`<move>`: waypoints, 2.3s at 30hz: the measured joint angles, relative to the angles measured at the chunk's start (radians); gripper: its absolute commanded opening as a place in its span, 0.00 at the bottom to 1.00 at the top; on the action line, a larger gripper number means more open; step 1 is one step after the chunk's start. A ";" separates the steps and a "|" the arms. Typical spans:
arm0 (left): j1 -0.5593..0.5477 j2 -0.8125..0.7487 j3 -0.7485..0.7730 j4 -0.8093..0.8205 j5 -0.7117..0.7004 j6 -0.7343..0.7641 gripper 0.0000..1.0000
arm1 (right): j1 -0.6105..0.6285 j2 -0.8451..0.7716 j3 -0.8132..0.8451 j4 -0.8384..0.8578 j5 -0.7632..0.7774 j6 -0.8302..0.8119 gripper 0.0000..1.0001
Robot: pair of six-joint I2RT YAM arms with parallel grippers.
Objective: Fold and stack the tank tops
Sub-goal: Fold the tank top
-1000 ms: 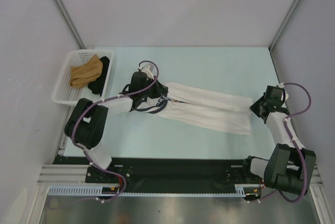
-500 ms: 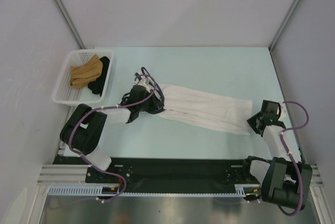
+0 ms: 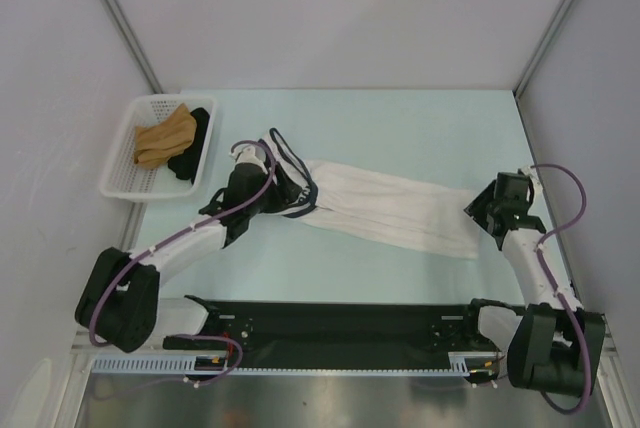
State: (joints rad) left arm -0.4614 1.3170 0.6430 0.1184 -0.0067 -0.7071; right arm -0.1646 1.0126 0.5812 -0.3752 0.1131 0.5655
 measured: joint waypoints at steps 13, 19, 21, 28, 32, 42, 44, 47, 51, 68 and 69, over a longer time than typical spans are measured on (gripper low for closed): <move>0.011 -0.046 -0.047 -0.294 -0.209 -0.252 0.86 | 0.179 0.430 0.341 -0.044 0.158 -0.104 0.64; 0.079 0.156 0.061 -0.287 -0.188 -0.300 0.82 | 0.214 0.568 0.438 -0.088 0.272 -0.104 0.61; 0.109 0.237 0.131 -0.287 -0.180 -0.306 0.80 | 0.212 0.613 0.451 -0.095 0.284 -0.105 0.61; 0.185 0.491 0.426 -0.340 -0.148 -0.301 0.72 | 0.243 0.723 0.463 -0.167 0.315 -0.105 0.61; 0.203 0.688 0.708 -0.427 -0.148 -0.277 0.73 | 0.266 0.718 0.459 -0.179 0.309 -0.114 0.59; 0.214 1.048 1.241 -0.484 -0.073 -0.181 0.53 | 0.528 0.586 0.329 -0.219 0.154 -0.079 0.70; 0.213 1.121 1.342 -0.463 -0.033 -0.164 0.52 | 0.650 0.544 0.287 -0.234 0.090 -0.051 0.70; 0.206 1.244 1.531 -0.448 0.028 -0.148 0.53 | 0.846 0.500 0.256 -0.256 0.010 0.019 0.70; 0.179 1.358 1.688 -0.402 0.085 -0.149 0.55 | 1.044 0.490 0.268 -0.257 -0.085 0.105 0.71; 0.275 0.869 1.019 -0.338 0.320 -0.082 1.00 | 0.646 0.355 0.330 -0.201 -0.309 -0.073 0.54; 0.281 0.796 0.943 -0.333 0.317 -0.074 0.97 | 0.610 0.401 0.356 -0.179 -0.330 -0.103 0.50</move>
State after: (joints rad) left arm -0.1802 2.1132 1.5864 -0.2142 0.3103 -0.7807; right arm 0.4450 1.4136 0.9375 -0.5541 -0.2169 0.4622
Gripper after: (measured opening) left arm 0.996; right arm 0.557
